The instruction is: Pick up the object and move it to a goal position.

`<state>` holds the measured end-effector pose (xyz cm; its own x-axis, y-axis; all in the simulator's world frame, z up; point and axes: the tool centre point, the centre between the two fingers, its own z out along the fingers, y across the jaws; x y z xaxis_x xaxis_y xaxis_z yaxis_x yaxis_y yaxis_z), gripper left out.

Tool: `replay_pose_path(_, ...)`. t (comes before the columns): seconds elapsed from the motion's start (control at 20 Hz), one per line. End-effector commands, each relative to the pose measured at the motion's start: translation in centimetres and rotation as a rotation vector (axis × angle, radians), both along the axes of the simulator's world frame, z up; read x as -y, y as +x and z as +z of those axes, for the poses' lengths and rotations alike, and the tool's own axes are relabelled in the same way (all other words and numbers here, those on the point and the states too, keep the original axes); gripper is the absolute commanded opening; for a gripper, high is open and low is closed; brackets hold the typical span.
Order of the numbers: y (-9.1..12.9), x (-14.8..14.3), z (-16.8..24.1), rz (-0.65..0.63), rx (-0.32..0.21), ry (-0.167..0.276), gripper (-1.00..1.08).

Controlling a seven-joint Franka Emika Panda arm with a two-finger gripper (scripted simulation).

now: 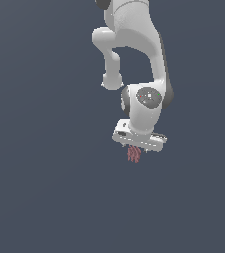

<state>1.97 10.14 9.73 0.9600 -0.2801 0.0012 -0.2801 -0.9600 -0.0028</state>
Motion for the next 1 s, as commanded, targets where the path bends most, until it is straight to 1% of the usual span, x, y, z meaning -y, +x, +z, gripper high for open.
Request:
replay_pose_path(0.0,0.0,-0.3,-0.5,-0.016,-0.001,-0.001,1.0)
replay_pose_path(0.4,-0.1,-0.4,-1.0,-0.02,-0.002,-0.002,1.0)
replay_pose_path(0.8,-0.2,-0.4,-4.8,-0.023,-0.002,-0.002,1.0)
replay_pose_path(0.95,-0.2,-0.4,-5.6,-0.024,-0.002,-0.002,1.0)
